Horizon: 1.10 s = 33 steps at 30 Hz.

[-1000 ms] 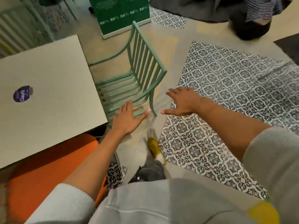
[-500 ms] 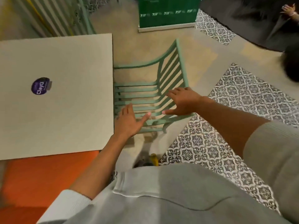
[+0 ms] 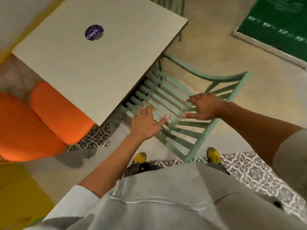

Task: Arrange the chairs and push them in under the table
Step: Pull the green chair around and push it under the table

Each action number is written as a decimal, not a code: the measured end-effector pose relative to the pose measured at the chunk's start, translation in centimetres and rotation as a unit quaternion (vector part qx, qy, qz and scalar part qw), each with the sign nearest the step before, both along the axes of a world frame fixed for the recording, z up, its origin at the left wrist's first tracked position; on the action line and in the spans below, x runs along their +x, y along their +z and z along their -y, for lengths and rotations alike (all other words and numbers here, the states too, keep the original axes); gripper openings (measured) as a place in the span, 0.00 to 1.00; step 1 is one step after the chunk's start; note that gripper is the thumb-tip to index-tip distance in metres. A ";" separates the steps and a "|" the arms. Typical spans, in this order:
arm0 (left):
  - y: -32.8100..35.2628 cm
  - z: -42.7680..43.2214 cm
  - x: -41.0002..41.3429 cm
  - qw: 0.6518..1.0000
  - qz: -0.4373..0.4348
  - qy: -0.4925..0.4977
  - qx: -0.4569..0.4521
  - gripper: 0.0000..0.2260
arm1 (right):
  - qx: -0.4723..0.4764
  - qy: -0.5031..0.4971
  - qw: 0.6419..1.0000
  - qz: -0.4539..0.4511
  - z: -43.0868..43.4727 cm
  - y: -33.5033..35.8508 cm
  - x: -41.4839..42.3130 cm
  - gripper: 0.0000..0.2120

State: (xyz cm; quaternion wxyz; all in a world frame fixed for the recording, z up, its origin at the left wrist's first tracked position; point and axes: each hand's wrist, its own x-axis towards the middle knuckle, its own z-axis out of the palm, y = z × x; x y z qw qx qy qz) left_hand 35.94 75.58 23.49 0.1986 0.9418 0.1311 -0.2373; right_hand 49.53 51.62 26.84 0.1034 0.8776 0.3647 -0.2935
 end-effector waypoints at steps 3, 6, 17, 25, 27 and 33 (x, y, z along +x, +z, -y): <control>-0.2 7.0 -0.9 0.995 -0.008 0.101 0.003 0.48 | 0.019 0.085 0.996 0.014 5.5 -0.7 3.0 0.54; -0.2 14.1 -2.3 0.987 -0.029 0.158 -0.002 0.51 | 0.054 0.134 0.989 0.013 11.1 -0.9 4.5 0.52; -1.7 25.3 -1.2 0.973 -0.056 0.223 -0.029 0.46 | 0.054 0.227 0.972 0.030 16.7 -2.0 11.4 0.55; -4.5 26.7 -0.6 0.958 -0.069 0.277 -0.015 0.50 | 0.015 0.238 0.971 0.029 16.8 -7.0 10.1 0.56; -4.5 26.6 -0.4 0.958 -0.075 0.276 -0.008 0.50 | 0.013 0.248 0.968 0.036 16.8 -7.0 10.4 0.53; -4.6 27.2 0.6 0.961 -0.081 0.258 0.048 0.26 | 0.020 0.275 0.961 0.014 16.6 -7.2 12.3 0.45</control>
